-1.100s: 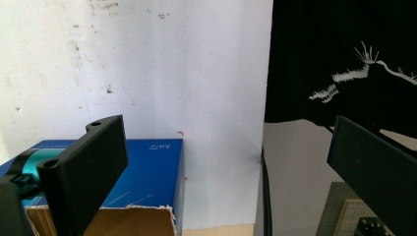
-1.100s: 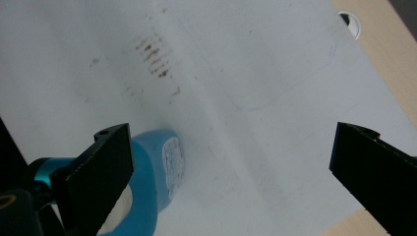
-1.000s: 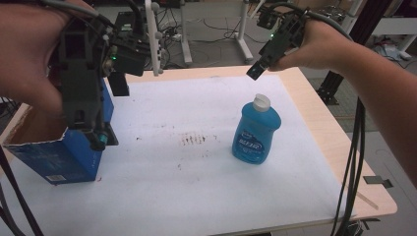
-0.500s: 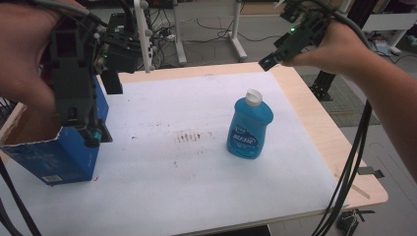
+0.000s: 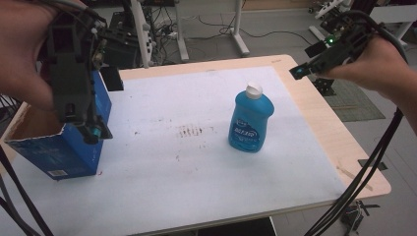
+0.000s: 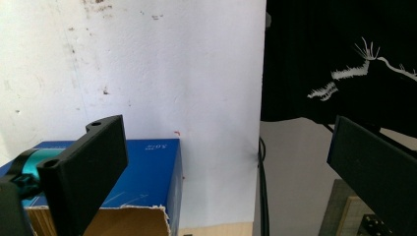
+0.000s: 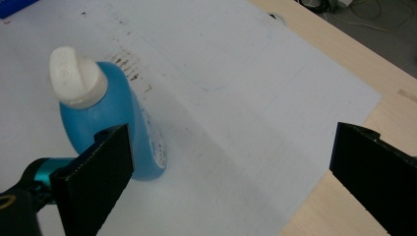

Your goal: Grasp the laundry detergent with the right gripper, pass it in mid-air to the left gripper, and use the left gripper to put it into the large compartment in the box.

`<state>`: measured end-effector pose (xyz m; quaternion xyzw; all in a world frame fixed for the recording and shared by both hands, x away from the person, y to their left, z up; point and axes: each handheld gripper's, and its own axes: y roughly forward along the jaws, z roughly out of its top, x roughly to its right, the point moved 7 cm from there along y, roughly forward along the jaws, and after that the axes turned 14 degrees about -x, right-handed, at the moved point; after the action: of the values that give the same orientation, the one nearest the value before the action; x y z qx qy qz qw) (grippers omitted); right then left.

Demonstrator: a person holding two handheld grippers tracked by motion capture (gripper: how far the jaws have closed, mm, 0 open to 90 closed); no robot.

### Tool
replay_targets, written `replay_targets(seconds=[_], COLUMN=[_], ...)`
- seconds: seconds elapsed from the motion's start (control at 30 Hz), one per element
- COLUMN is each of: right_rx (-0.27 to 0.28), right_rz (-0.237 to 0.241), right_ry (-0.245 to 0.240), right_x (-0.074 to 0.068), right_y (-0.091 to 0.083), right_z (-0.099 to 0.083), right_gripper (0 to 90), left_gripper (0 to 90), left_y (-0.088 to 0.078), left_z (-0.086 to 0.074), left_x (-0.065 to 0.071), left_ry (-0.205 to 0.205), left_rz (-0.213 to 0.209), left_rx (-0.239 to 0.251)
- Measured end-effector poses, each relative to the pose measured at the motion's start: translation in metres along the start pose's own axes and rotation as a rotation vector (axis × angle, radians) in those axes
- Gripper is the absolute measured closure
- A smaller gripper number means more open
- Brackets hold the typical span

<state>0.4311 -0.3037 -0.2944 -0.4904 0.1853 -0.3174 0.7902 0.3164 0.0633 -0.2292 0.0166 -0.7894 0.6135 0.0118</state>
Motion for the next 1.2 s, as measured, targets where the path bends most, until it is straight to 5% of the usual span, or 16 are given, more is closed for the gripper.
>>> replay_targets(seconds=[0.37, 0.8, 1.2], right_rx=[0.132, 0.207, 0.216], right_rz=[0.017, 0.088, 0.167], right_ry=[-0.039, -0.047, -0.039], right_x=[-0.028, -0.049, -0.061], right_y=[0.013, 0.041, 0.088], right_z=[-0.04, -0.064, -0.067], right_gripper=[2.3, 2.3, 2.3], left_gripper=[1.8, 1.8, 1.8], left_y=[0.001, 0.002, 0.003], left_z=[-0.003, -0.005, -0.005], left_x=[0.0, -0.001, -0.002], left_ry=[-0.01, -0.006, -0.008], left_rz=[0.0, 0.001, -0.002], left_rx=[-0.001, 0.007, 0.004])
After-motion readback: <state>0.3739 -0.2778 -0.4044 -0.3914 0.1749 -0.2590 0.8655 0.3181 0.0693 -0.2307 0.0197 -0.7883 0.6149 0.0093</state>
